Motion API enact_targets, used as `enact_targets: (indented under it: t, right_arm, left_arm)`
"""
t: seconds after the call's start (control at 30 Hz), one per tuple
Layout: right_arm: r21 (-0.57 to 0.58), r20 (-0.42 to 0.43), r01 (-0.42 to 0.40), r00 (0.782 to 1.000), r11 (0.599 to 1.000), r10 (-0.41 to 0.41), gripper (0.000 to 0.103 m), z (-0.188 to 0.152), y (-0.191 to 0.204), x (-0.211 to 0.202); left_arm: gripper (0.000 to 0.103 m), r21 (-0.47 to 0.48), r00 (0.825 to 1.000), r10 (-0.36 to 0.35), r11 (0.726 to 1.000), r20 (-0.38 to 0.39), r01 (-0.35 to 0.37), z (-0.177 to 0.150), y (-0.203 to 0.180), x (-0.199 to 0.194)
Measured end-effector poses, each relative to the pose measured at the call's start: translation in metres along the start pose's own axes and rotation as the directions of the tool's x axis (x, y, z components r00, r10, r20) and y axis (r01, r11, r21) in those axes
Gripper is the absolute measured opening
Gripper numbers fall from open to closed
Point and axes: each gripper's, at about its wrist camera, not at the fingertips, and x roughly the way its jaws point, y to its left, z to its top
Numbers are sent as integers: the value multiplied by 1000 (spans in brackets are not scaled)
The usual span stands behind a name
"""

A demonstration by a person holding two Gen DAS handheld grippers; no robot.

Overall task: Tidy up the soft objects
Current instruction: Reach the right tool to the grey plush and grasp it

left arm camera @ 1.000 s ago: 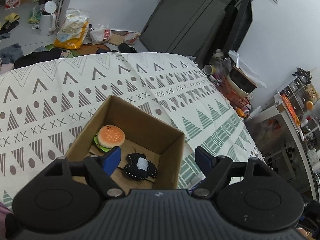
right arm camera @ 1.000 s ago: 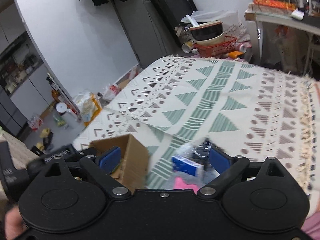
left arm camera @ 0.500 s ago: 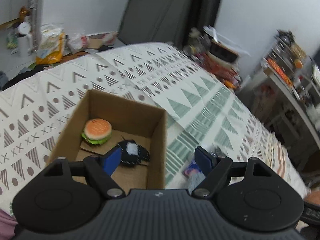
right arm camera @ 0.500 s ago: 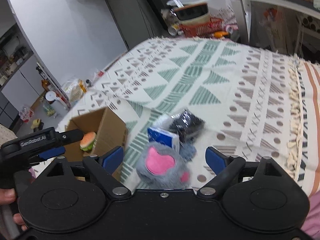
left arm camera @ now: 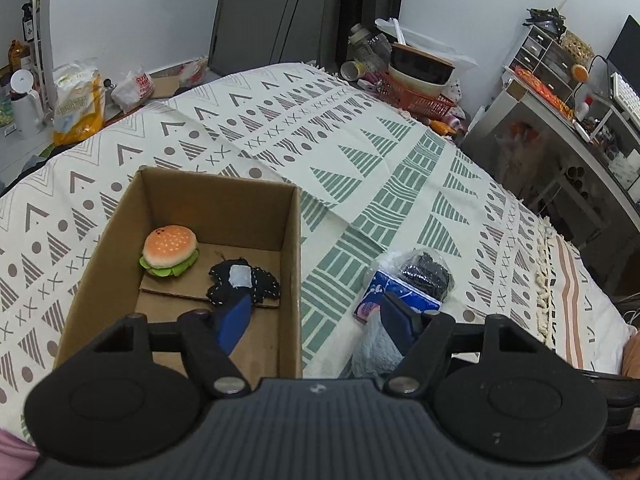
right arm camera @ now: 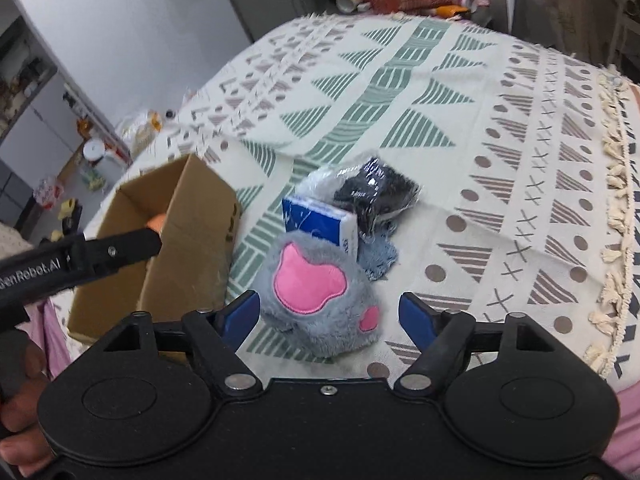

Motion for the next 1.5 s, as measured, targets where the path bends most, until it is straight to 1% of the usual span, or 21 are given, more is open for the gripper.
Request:
enact_targets:
  t: [0.17,0.23,0.27,0.3,0.37,0.5,0.7,0.83,0.97,1.03,1.1,1.17,1.23,1.33,1.4,1.5]
  right_arm:
    - [-42,-64,21,998,999,-24,75,1,5,20]
    - [-45,-72,28,997,999,-31,72,2,4,26]
    - [-38,-74,29,997,999,-31,64,3,3,30]
    - [-24,-81,23,996,999,-24,53,4,0,33]
    - [10,-101,6,995,1000,-5,36,6,-5,39]
    - [51,-67,-11,998,999,14,32,8,-12,35]
    - [210,-45,-54,997,976,65,27,9,-38,30]
    - [284,-33,-77,995,956,90,26,9,-50,29]
    - [326,-23,-101,993,940,114,24,8,-58,27]
    - [340,-22,-107,992,934,122,24,7,-60,27]
    - [357,-20,-115,991,927,131,24,7,-63,26]
    - [376,-19,-121,990,919,139,24,7,-66,25]
    - [391,-16,-128,989,911,145,24,6,-67,25]
    - [409,-10,-136,988,903,153,24,5,-70,23]
    - [419,-6,-141,987,897,159,24,5,-71,23]
    - [437,-4,-146,986,888,164,24,4,-75,22]
  left_arm:
    - [70,-2,1000,-4,1000,-14,4,-1,-1,6]
    - [70,-5,1000,-5,1000,-22,5,-1,-1,9]
    - [70,-4,1000,-4,1000,-24,4,-1,-2,11]
    - [70,-2,1000,0,1000,-26,0,-1,-2,12]
    - [70,-1,1000,4,1000,-28,-4,-2,-2,15]
    - [70,-1,1000,-7,1000,-29,7,0,-5,18]
    - [70,21,999,-28,999,-40,29,-4,-15,24]
    - [70,57,1000,-2,998,-31,4,-7,-25,27]
    - [61,49,1000,8,999,-19,-7,-6,-26,26]
    - [59,35,1000,8,999,-13,-7,-5,-25,24]
    - [55,33,1000,-5,999,12,4,-3,-26,18]
    - [55,57,998,-14,998,56,11,-1,-32,9]
    - [55,83,997,-39,996,71,33,-2,-39,5]
    - [55,103,996,-81,992,30,78,-8,-51,13]
    - [49,120,996,-91,989,-4,91,-14,-60,21]
    - [47,137,994,-93,986,-53,99,-22,-68,34]
